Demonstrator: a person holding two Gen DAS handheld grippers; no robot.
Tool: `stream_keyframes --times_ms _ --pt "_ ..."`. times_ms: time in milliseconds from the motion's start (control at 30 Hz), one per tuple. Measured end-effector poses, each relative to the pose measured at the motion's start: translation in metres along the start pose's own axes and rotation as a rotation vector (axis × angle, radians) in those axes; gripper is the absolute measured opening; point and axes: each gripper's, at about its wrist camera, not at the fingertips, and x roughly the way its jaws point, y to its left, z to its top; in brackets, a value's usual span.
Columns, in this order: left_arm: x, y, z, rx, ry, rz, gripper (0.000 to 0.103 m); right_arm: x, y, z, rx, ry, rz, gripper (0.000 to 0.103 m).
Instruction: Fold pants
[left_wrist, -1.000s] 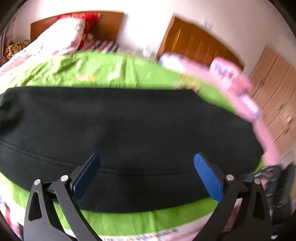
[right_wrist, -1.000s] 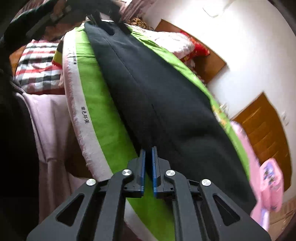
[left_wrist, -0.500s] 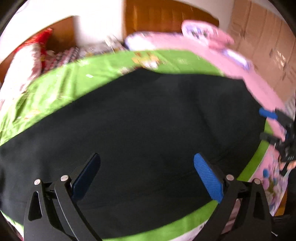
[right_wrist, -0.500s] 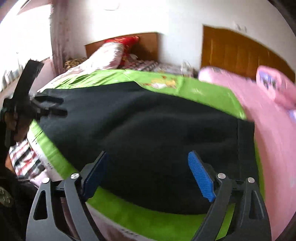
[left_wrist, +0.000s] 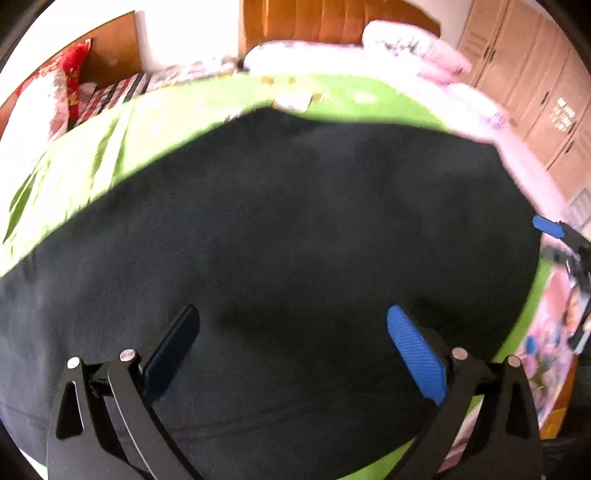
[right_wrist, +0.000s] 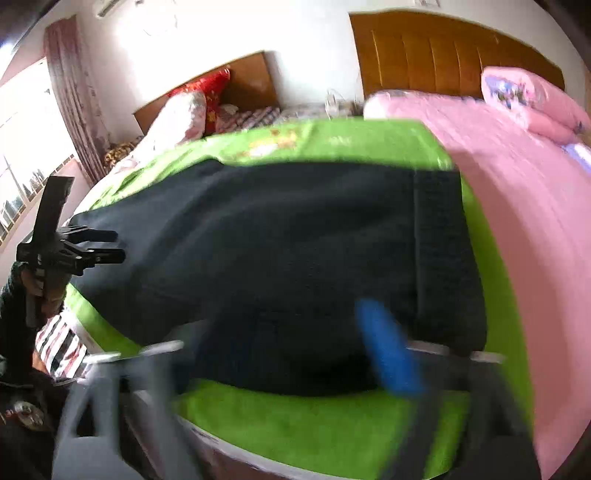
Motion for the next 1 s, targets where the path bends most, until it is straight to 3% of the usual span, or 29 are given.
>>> stream_keyframes --times_ms 100,200,333,400,433,500,600,667,833,1000 --pt "0.0 -0.006 0.032 0.008 -0.043 0.026 0.101 0.007 0.011 0.037 -0.071 -0.038 -0.025 0.099" --pt "0.029 -0.005 0.067 -0.023 -0.003 0.006 0.101 0.039 0.016 0.069 -0.087 -0.024 -0.006 0.099" --pt "0.067 0.004 0.096 -0.09 0.015 0.06 0.101 0.106 0.009 0.094 -0.06 0.126 -0.049 0.099" --pt "0.085 0.014 0.102 -0.083 0.018 0.122 0.101 0.133 0.001 0.082 -0.09 0.24 -0.151 0.099" --pt "0.09 0.016 0.102 -0.076 -0.001 0.145 0.101 0.137 -0.005 0.075 -0.108 0.239 -0.135 0.099" --pt "0.088 0.015 0.099 -0.069 -0.019 0.142 0.101 0.128 -0.012 0.073 -0.079 0.21 -0.105 0.098" --pt "0.088 0.019 0.098 -0.071 -0.03 0.132 0.101 0.121 -0.024 0.065 -0.045 0.206 -0.201 0.098" --pt "0.088 0.019 0.097 -0.067 -0.034 0.138 0.102 0.114 -0.035 0.065 0.016 0.18 -0.136 0.098" --pt "0.085 0.017 0.092 -0.07 -0.046 0.134 0.102 0.116 -0.036 0.066 0.026 0.184 -0.138 0.098" --pt "0.08 0.022 0.09 -0.099 -0.072 0.088 0.102 0.109 -0.051 0.063 0.097 0.145 -0.076 0.098"
